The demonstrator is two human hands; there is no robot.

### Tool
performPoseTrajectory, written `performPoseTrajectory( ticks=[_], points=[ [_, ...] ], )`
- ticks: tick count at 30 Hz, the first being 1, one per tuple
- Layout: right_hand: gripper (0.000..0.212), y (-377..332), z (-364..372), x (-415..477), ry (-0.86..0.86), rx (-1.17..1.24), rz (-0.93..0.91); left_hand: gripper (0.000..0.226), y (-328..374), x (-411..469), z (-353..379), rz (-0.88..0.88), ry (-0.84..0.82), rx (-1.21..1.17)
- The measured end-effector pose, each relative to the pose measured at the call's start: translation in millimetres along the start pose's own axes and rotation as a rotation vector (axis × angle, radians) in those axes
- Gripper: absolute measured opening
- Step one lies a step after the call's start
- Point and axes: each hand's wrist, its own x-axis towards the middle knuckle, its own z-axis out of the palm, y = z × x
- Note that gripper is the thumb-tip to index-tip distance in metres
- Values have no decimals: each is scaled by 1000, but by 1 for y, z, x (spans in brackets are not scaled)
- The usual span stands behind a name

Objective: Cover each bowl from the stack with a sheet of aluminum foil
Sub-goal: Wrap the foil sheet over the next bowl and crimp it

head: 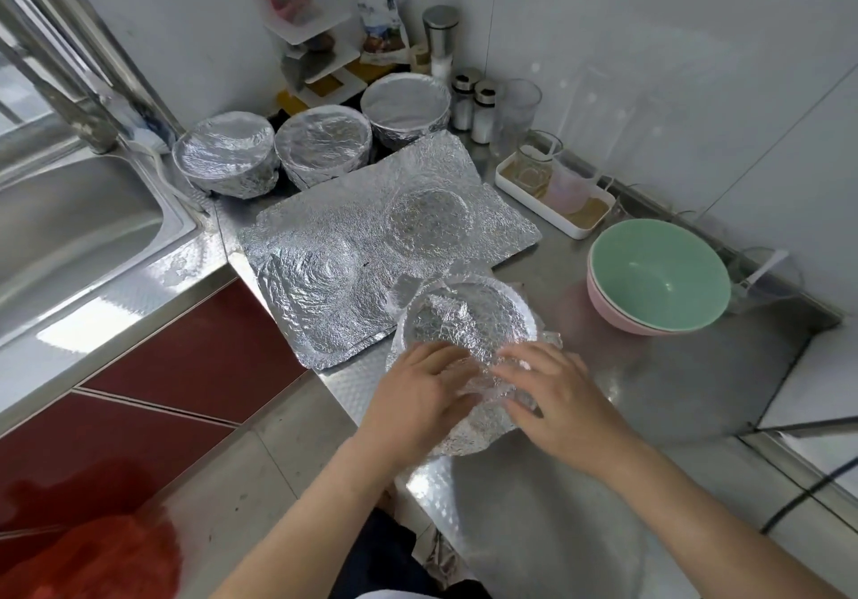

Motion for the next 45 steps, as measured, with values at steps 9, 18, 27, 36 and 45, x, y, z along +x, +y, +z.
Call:
performPoseTrajectory(
  ticks=[9, 18, 27, 36, 45],
  points=[
    [6, -22, 15, 2, 2, -46, -97, 23, -17, -14, -4, 86, 70, -67],
    [16, -8, 13, 8, -51, -228, -193, 32, -10, -1, 11, 260, 102, 20],
    [31, 13, -9, -4, -53, -187, -188, 30, 24, 9, 33, 237, 184, 80],
    [17, 23, -22, -6, -81, 90, -143, 27, 40, 1, 20, -35, 145, -9],
    [18, 21, -1, -5, -15, -52, -263, 18, 27, -6, 21, 9, 82, 31]
  ],
)
